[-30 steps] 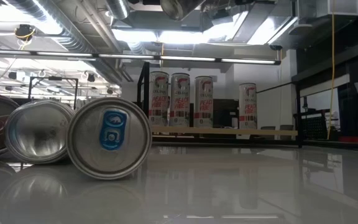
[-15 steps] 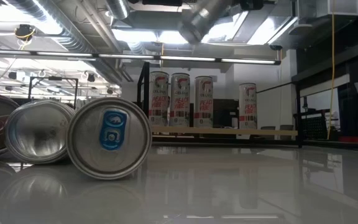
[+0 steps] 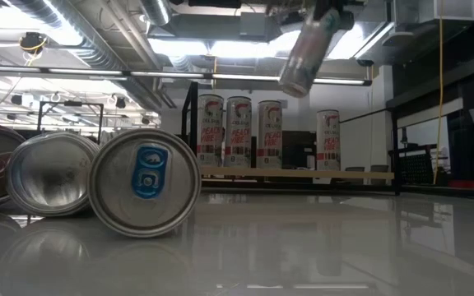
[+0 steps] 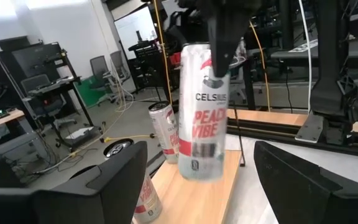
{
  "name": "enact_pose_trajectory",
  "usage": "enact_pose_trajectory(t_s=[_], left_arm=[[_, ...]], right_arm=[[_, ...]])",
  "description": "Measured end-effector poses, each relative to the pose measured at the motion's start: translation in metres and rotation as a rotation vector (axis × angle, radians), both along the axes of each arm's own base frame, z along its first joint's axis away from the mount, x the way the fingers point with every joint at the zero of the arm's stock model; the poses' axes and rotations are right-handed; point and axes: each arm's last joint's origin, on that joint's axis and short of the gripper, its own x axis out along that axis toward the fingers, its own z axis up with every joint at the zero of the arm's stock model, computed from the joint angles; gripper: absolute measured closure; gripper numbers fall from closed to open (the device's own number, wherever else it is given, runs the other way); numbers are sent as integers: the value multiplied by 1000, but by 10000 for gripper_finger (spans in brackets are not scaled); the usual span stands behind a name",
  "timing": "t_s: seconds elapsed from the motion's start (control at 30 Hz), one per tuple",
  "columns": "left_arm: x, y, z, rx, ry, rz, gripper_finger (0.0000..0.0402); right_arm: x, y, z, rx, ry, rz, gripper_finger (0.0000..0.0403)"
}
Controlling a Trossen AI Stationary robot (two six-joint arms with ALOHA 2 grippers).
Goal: Place canned beverage on shelf
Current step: Put the white pink soda can on the shelf aligned with the other white pink soda cans
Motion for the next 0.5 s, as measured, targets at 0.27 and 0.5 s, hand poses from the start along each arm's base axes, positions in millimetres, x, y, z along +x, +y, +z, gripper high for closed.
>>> enact_pose_trajectory(t_s=[0.27, 0.5], left_arm=[[3, 13, 0, -4, -4, 36, 113], [5, 25, -1, -5, -4, 69, 113]], right_arm=[[0, -53, -26, -101, 116, 165, 153], [-9, -81, -32, -139, 140, 170, 153]])
